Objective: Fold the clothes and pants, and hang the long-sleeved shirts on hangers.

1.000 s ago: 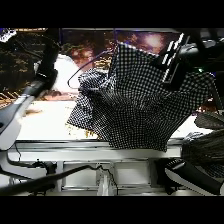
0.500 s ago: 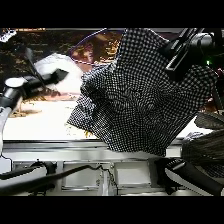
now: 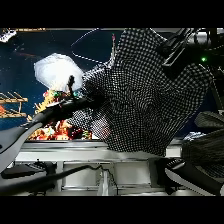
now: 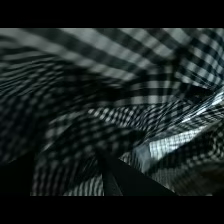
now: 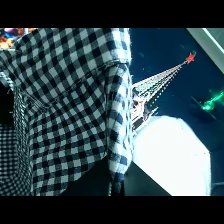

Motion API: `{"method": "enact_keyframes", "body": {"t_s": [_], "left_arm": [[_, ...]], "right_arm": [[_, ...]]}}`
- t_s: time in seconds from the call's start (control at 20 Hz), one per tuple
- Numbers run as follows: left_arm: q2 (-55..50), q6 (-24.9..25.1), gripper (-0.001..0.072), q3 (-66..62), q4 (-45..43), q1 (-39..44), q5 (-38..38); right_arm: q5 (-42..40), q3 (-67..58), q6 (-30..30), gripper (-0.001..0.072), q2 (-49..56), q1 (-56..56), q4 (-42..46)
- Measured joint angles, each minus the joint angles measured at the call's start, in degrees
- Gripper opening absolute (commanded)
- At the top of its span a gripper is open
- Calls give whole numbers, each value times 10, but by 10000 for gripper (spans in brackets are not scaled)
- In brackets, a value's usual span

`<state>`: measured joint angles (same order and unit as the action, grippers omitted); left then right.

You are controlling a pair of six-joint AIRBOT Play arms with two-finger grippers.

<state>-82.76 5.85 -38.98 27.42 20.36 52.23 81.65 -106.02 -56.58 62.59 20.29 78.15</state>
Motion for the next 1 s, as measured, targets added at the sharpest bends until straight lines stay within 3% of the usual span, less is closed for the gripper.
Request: {"method": "enact_keyframes", "body": {"t_s": [0.15,0.25,0.3,0.35,0.7,1.0], "left_arm": [[-39,82,420,1,136,45,-1],[-67,110,275,-9,186,61,20],[-80,119,104,-17,202,68,34],[-90,122,18,-24,215,72,42],[-115,107,14,-43,241,50,78],[-118,85,10,-45,242,-56,139]], "right_arm": [[8,0,-14,23,0,0,-4],[19,0,-19,23,0,0,-6],[25,0,-20,23,0,0,-7],[30,0,-21,23,0,0,-8],[69,0,-25,23,0,0,-8],[74,0,-16,22,0,0,3]]}}
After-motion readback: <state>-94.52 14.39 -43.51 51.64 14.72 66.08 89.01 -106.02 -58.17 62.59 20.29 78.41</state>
